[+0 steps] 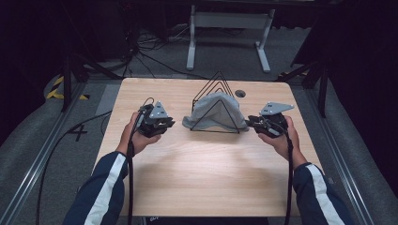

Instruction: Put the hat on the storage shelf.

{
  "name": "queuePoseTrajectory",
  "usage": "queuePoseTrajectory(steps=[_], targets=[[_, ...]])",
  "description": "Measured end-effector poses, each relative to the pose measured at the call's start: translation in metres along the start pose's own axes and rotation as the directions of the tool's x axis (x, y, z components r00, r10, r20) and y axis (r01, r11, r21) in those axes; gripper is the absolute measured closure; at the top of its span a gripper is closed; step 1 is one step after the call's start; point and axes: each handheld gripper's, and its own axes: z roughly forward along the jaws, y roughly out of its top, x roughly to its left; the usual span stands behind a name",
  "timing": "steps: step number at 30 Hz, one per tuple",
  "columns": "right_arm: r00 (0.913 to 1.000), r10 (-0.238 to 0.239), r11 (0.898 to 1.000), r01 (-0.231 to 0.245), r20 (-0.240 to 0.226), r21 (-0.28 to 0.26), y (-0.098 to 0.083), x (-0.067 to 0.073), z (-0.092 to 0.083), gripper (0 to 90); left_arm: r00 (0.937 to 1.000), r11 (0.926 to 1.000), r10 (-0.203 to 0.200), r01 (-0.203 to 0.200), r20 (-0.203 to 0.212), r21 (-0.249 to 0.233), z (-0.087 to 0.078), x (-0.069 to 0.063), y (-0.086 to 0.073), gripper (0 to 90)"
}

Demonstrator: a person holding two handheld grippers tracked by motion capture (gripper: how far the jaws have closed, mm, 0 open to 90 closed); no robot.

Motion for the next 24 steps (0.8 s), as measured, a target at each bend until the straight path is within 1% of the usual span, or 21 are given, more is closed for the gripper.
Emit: queuePoseTrajectory(steps=[3,4,5,6,8,11,12,13,15,18,24], targets=[[0.9999,0.012,1.0,-0.012,-0.004,0.011,-0.007,-0.001,-0.003,75.2,1.0,0.9999,-0.008,0.008,0.002,0.007,-0.004,0.0,-0.009,79.6],[0.9999,0.017,1.0,-0.017,0.001,0.011,-0.01,-0.002,-0.004,75.2,1.0,1.0,-0.004,0.004,-0.003,0.009,-0.006,0.001,-0.012,79.4],[0.9999,0.015,1.0,-0.016,0.003,0.008,-0.012,-0.003,-0.006,75.2,0.9999,0.9999,-0.014,0.014,-0.001,-0.002,-0.006,0.0,-0.015,79.4],[0.9999,0.015,1.0,-0.016,0.003,0.008,-0.012,-0.003,-0.006,75.2,0.9999,0.9999,-0.014,0.014,-0.001,-0.002,-0.006,0.0,-0.015,79.0],[0.9997,0.024,1.0,-0.024,0.003,0.008,-0.017,-0.004,-0.009,74.9,0.9999,0.9999,-0.011,0.011,-0.008,0.012,-0.009,0.0,-0.02,78.3],[0.9997,0.021,1.0,-0.021,0.009,0.018,-0.024,-0.004,-0.014,73.1,0.9999,0.9998,-0.013,0.013,-0.006,0.017,-0.014,-0.001,-0.027,77.1],[0.9997,0.025,0.999,-0.025,0.007,0.02,-0.026,-0.004,-0.016,73.0,0.9999,0.9996,-0.011,0.012,-0.005,0.025,-0.016,-0.002,-0.031,76.5],[0.9997,0.025,0.999,-0.025,0.007,0.02,-0.026,-0.004,-0.016,73.0,0.9999,0.9996,-0.011,0.012,-0.005,0.025,-0.016,-0.002,-0.031,76.1],[0.9997,0.011,1.0,-0.011,0.021,0.019,-0.029,-0.003,-0.019,72.3,1.0,0.9991,-0.004,0.005,-0.009,0.042,-0.019,-0.004,-0.037,75.7],[0.9997,0.012,1.0,-0.013,0.02,0.025,-0.036,-0.001,-0.022,70.1,1.0,0.9981,-0.001,0.002,-0.005,0.061,-0.023,-0.006,-0.045,73.8],[0.9998,0.004,0.999,-0.005,0.019,0.043,-0.048,0.003,-0.027,63.1,0.9998,0.9956,0.018,-0.017,-0.007,0.092,-0.031,-0.013,-0.058,67.7]])
